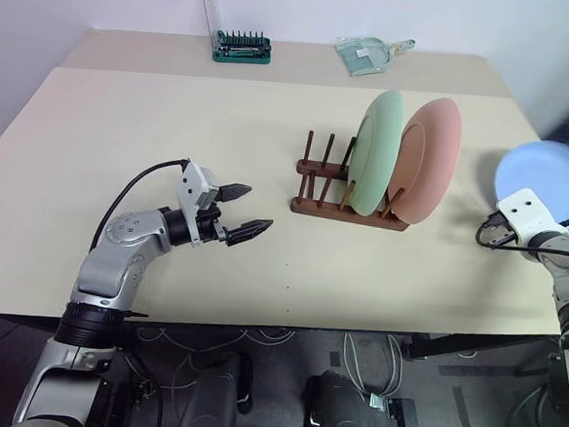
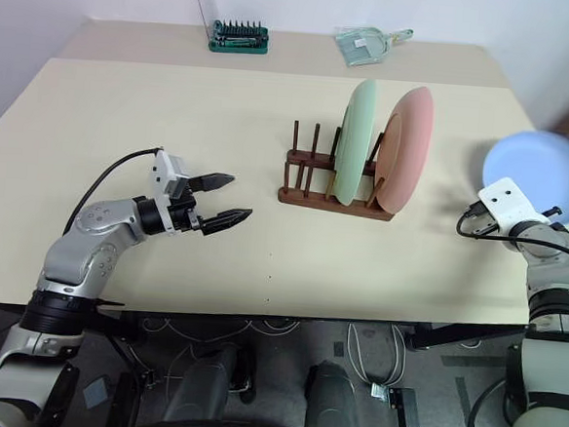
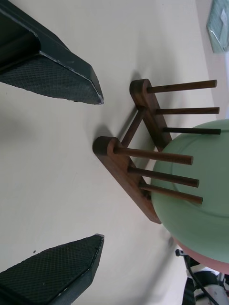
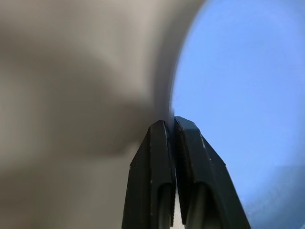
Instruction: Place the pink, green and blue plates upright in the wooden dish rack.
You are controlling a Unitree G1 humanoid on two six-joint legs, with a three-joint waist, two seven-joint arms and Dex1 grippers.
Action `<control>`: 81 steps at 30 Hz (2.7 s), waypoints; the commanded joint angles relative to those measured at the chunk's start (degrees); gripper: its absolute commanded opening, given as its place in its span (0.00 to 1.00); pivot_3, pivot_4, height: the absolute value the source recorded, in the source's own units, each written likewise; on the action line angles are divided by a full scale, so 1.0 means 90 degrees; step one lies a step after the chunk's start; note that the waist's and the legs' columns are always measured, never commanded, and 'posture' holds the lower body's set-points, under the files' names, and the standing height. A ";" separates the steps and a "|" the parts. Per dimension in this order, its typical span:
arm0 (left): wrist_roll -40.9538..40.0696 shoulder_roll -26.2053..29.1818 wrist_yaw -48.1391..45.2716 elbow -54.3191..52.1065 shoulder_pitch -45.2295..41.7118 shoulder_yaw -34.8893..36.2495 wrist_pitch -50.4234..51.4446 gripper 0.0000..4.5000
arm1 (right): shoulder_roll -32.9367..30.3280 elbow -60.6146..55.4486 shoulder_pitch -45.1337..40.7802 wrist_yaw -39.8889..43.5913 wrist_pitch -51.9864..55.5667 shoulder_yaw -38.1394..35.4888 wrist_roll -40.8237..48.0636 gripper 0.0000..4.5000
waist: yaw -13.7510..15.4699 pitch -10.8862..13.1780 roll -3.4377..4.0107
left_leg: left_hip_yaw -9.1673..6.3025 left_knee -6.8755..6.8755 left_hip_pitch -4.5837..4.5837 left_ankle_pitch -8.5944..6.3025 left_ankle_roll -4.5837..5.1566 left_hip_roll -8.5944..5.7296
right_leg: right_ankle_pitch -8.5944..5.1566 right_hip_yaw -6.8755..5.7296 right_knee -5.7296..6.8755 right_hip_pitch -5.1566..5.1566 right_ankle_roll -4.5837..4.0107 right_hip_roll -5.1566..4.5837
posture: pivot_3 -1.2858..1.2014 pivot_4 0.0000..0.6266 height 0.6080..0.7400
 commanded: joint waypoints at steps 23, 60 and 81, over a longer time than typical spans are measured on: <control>0.0090 0.0191 0.0010 0.0369 -0.0291 0.0284 -0.0304 1.00 | 0.1069 -0.9050 -0.0918 0.0698 0.3315 -0.1298 0.3554 0.01 | -0.0001 -0.0010 0.0057 | 0.0002 -0.0007 -0.0007 0.0002 -0.0004 0.0009 | 0.0001 0.0012 0.0012 -0.0024 -0.0002 0.0006 | 0.52 0.24 0.97; -0.0427 0.0573 -0.0111 -0.0432 0.0079 0.0624 0.0217 1.00 | 0.4189 -0.9841 0.0641 -0.1577 0.5789 -0.1137 0.7759 0.01 | 0.0015 -0.0016 0.0040 | -0.0001 -0.0012 -0.0034 -0.0003 0.0004 -0.0002 | 0.0001 0.0006 0.0014 -0.0053 -0.0002 0.0002 | 0.52 0.24 0.97; -0.0351 0.0564 -0.0095 -0.0405 0.0112 0.0619 0.0133 1.00 | 0.4106 -0.9242 0.0590 -0.1675 0.6034 -0.1309 0.8258 0.01 | 0.0013 -0.0016 0.0040 | -0.0001 -0.0015 -0.0034 -0.0004 0.0004 -0.0002 | 0.0001 0.0007 0.0013 -0.0054 -0.0002 0.0002 | 0.52 0.24 0.97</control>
